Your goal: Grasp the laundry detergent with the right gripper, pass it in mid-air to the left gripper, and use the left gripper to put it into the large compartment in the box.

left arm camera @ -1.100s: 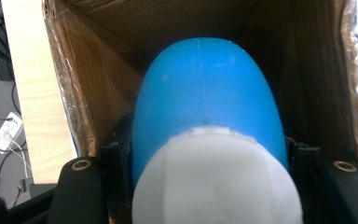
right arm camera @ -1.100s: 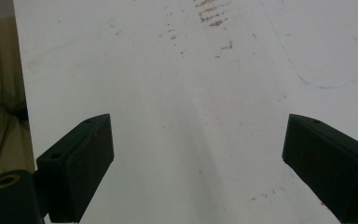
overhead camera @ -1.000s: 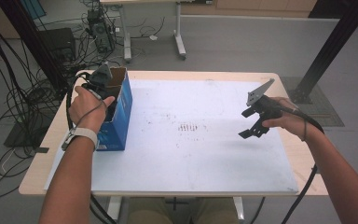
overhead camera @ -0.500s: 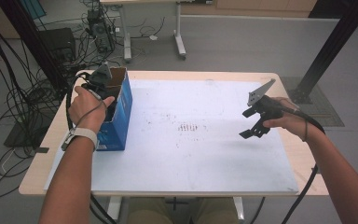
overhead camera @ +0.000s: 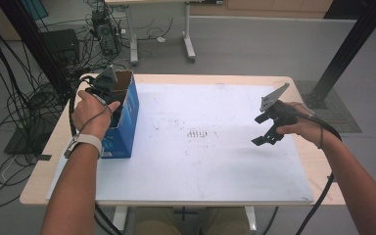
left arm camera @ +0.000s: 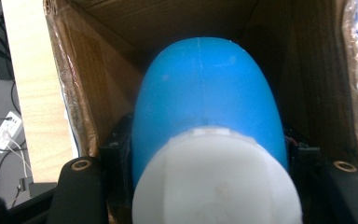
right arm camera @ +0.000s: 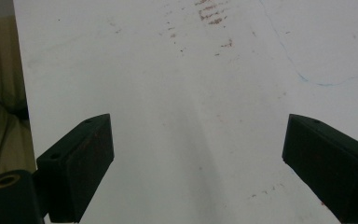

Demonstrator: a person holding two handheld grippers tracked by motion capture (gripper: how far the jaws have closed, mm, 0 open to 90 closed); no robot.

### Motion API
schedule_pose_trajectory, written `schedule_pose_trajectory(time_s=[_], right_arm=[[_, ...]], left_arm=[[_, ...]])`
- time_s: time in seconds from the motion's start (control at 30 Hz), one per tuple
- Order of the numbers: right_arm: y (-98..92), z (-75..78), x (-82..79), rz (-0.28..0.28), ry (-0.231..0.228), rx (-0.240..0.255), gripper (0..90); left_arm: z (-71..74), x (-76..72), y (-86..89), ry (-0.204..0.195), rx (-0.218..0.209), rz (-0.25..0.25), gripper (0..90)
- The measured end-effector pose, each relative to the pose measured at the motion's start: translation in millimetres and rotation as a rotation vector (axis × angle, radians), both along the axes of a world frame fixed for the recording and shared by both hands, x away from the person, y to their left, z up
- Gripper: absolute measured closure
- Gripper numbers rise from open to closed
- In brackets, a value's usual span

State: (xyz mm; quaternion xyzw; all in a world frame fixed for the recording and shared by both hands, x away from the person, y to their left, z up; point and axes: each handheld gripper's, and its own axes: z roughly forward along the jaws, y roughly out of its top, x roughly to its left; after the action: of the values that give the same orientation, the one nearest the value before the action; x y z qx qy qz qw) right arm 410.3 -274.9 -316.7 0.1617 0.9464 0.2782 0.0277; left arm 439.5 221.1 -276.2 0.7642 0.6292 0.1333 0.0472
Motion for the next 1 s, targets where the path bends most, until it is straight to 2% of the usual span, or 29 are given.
schedule_pose_trajectory(time_s=[1.0], right_arm=[[0.2, -0.1, -0.7, 0.004, -0.003, 0.000, 8.8]], left_arm=[[-0.1, -0.9, 0.1, -0.002, -0.002, 0.008, 37.0]])
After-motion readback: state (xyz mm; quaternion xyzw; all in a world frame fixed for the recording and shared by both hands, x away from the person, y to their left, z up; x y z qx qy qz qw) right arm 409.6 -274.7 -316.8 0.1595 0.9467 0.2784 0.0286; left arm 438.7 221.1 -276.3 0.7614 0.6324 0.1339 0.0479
